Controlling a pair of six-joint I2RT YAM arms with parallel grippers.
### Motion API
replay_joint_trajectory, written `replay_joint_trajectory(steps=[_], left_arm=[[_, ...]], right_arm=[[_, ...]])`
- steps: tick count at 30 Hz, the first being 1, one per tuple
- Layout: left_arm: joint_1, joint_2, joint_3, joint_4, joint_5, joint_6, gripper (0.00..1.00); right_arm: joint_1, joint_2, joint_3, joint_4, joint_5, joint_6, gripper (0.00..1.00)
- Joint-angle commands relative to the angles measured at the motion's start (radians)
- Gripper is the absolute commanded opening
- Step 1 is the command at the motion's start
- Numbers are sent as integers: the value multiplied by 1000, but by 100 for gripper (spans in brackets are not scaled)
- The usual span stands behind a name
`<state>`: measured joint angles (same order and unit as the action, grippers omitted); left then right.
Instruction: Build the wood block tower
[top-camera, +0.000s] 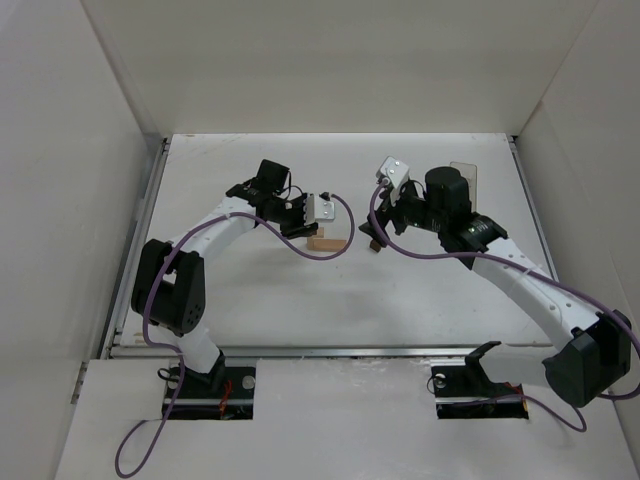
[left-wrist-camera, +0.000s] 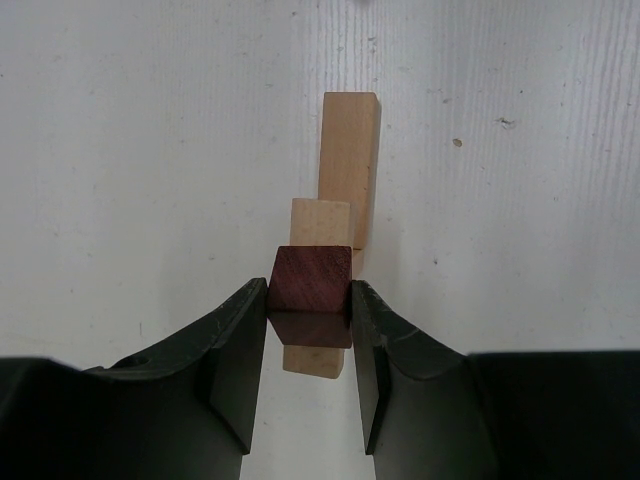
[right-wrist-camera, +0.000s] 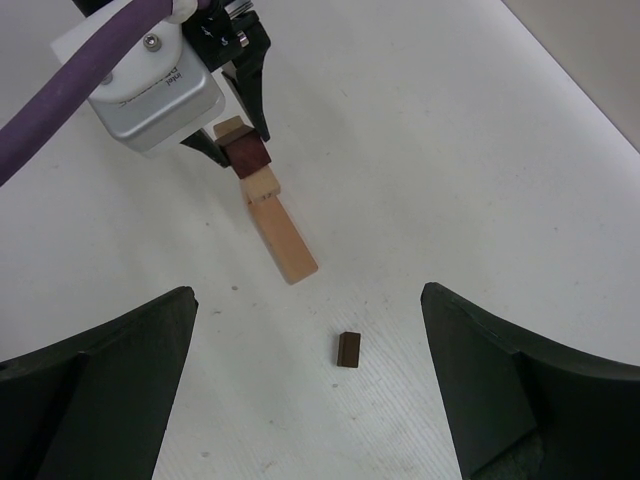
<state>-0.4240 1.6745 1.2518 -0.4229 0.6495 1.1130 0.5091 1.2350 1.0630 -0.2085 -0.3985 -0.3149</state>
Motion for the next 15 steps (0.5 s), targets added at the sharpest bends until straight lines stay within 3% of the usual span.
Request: replay_joint_trajectory(steps=[1,15], left_arm=[[-2,2,17,4,7,-13,20],[-2,2,8,-5,7,-13,27]], right_arm=[[-7,-3,15,46,-16,2,100],[-7,-3,15,46,-16,2,100]])
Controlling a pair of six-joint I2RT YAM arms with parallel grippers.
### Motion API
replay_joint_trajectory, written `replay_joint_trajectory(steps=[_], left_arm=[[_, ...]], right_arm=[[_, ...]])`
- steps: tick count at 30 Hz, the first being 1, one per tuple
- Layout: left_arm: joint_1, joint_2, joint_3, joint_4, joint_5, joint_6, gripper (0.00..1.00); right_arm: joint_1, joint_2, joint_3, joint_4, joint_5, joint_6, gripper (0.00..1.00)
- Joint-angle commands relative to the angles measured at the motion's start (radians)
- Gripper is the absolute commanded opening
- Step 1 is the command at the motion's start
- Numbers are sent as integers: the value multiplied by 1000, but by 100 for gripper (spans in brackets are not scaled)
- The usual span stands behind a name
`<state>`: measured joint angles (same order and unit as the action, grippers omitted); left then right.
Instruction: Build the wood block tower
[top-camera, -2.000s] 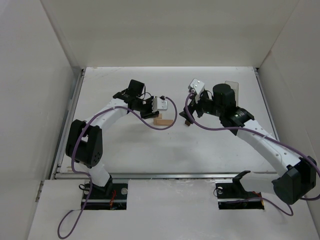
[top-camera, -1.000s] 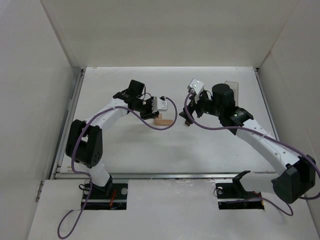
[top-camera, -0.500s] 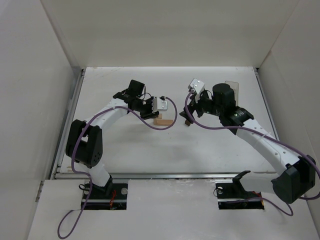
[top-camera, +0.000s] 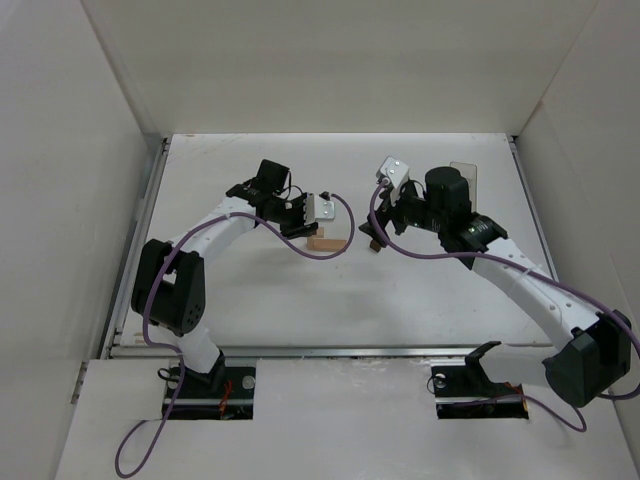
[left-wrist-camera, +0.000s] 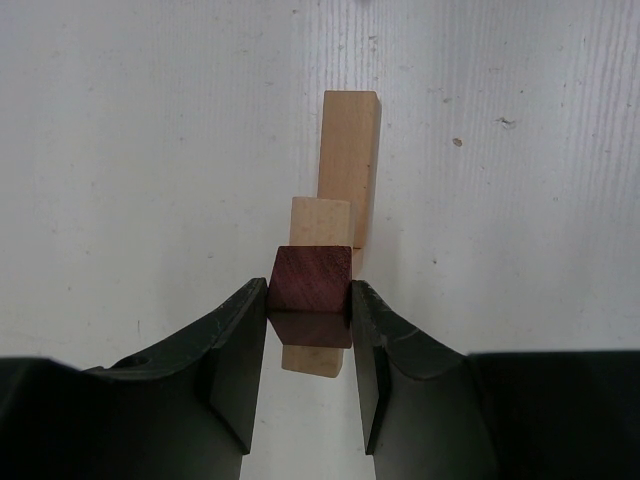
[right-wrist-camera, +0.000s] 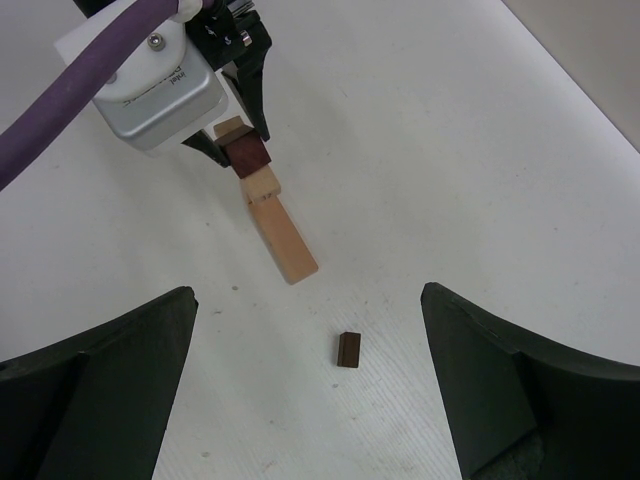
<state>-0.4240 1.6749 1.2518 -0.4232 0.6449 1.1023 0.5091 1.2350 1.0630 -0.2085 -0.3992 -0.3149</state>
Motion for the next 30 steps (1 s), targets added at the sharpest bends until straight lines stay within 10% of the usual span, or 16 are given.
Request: replay_joint_trajectory(steps=[1,30], left_arm=[[-2,2,8,-5,12,-2,27],[-2,2,8,4,-8,-2,42]], right_arm=[[-7,-3,15,46,-15,2,100],[-7,-3,15,46,-15,2,100]])
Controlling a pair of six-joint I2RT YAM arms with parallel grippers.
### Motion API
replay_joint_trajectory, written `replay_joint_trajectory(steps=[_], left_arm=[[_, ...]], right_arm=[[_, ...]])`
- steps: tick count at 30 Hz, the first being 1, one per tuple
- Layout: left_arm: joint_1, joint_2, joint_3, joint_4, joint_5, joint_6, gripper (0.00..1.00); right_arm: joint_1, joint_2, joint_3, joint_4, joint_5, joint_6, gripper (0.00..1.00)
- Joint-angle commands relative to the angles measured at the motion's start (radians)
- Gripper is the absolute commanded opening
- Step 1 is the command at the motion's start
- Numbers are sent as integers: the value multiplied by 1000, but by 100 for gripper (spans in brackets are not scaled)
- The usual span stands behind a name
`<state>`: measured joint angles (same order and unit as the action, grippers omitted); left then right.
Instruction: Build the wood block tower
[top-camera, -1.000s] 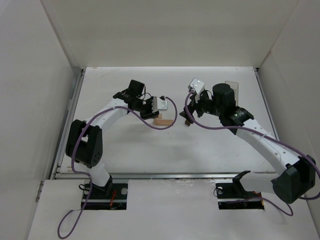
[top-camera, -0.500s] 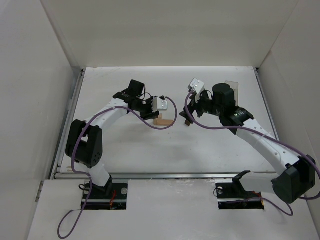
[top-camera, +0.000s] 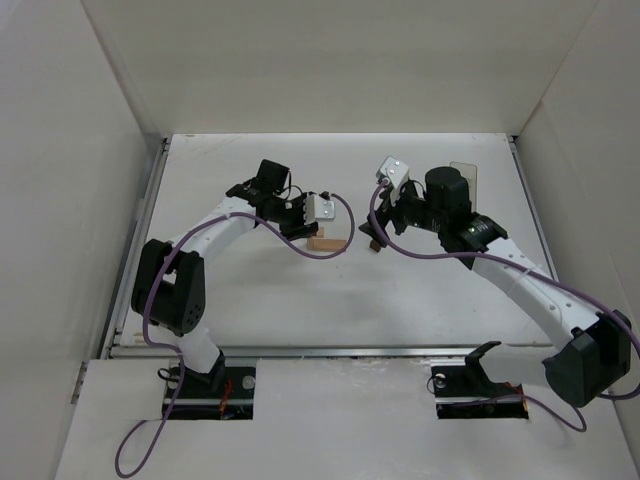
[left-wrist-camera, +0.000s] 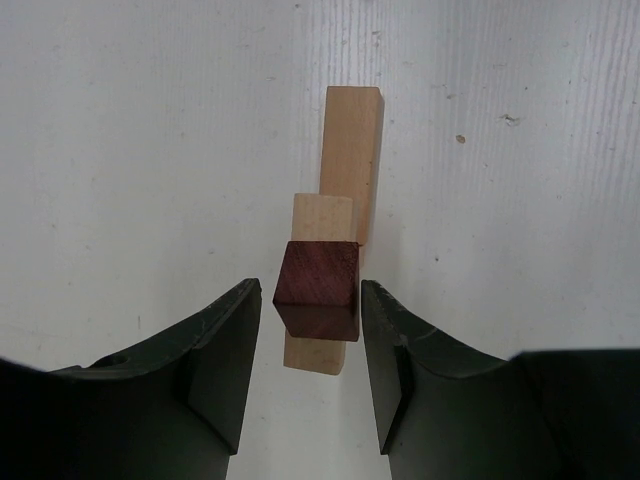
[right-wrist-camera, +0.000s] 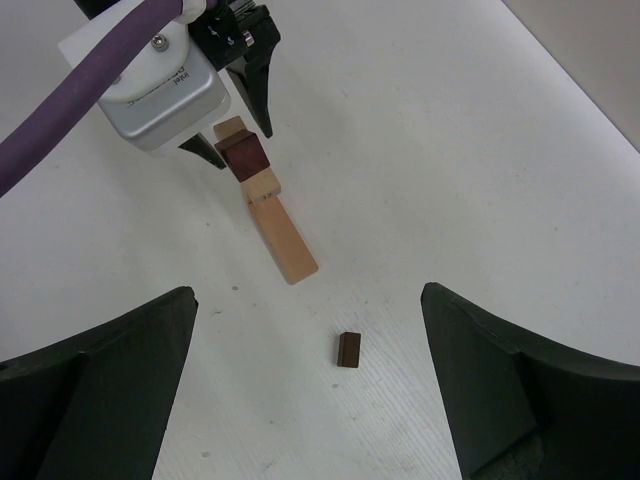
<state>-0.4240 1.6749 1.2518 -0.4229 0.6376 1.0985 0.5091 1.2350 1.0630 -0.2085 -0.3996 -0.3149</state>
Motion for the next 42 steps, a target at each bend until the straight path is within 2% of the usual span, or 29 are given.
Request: replay_joint_trajectory(steps=[1,23,34,38,42], left_arm=[[-2,2,8,4,-1,-8,42],[-2,2,17,22,-19,-17,42],[8,-7,26,-48,11,44,42],[18,-17,37,-85,37,72,49],[18,-26,55,-85,59,63,56]], right_arm=[[-7,-3,15,46,-15,2,100],[-7,-3,25,37,-15,2,100],[-7,17,34,18,-15,-7,100],[-18,35,54,-2,-5,25,100],[-38,53,54,24,77,111,100]])
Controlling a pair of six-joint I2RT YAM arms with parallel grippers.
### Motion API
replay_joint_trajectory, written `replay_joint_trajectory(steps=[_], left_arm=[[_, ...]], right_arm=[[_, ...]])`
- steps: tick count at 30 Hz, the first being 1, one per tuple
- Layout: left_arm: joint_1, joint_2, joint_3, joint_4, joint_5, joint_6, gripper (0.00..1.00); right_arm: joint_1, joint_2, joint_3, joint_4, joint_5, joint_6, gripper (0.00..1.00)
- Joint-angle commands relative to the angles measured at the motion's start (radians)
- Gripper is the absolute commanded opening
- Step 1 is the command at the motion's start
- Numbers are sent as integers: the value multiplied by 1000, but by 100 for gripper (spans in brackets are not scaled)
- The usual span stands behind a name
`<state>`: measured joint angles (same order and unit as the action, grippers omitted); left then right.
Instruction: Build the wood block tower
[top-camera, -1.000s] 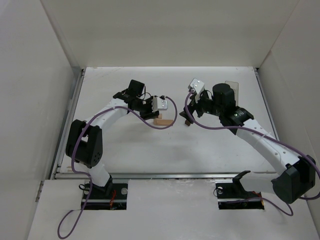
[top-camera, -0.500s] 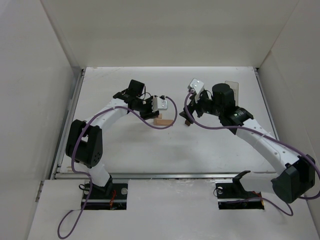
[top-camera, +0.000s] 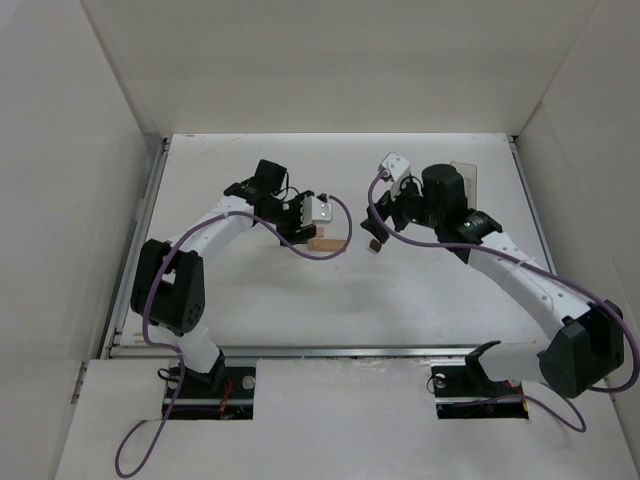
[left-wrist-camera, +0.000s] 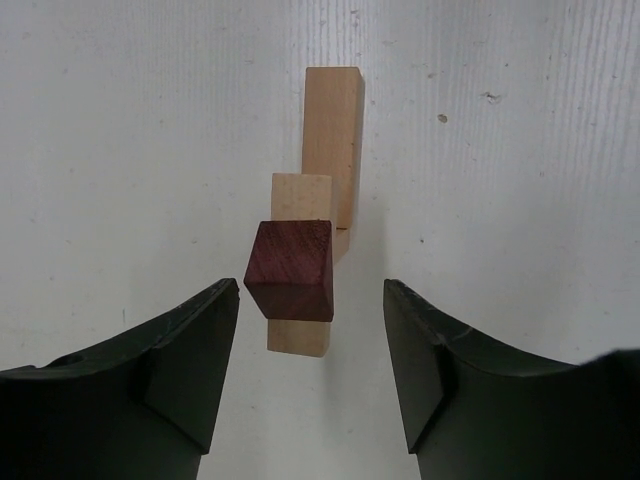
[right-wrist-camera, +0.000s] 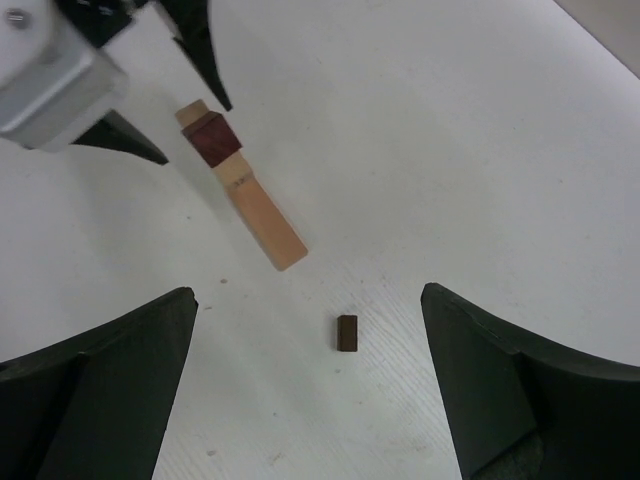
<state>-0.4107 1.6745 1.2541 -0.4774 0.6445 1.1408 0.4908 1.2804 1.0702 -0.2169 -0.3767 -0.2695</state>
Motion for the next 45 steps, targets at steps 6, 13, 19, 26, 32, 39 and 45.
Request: replay_joint_trajectory(steps=[6,13,19,26,32,39,45], left_arm=[[13,-71,62,-52,83,20,64],[13,-150,83,-99,101,-12,77],[59,-336,41,-3,-6,-248,84],[81,-741,-309,466,-267,-694,100],[81,-852,-476,563,-500,-886,100],[81,-868,-527,560,-569,-926,100],[81,-892,-547,573,-559,-915,100]], right_arm=[[-38,118,120,-74,231,164,91],[-20,201,134,-153,337,216,65],[5,247,125,-217,392,207,53],[35,391,138,-217,365,165,54],[35,497,197,-228,354,139,55],[35,520,197,-228,363,148,44],[44,551,207,-219,372,167,41]])
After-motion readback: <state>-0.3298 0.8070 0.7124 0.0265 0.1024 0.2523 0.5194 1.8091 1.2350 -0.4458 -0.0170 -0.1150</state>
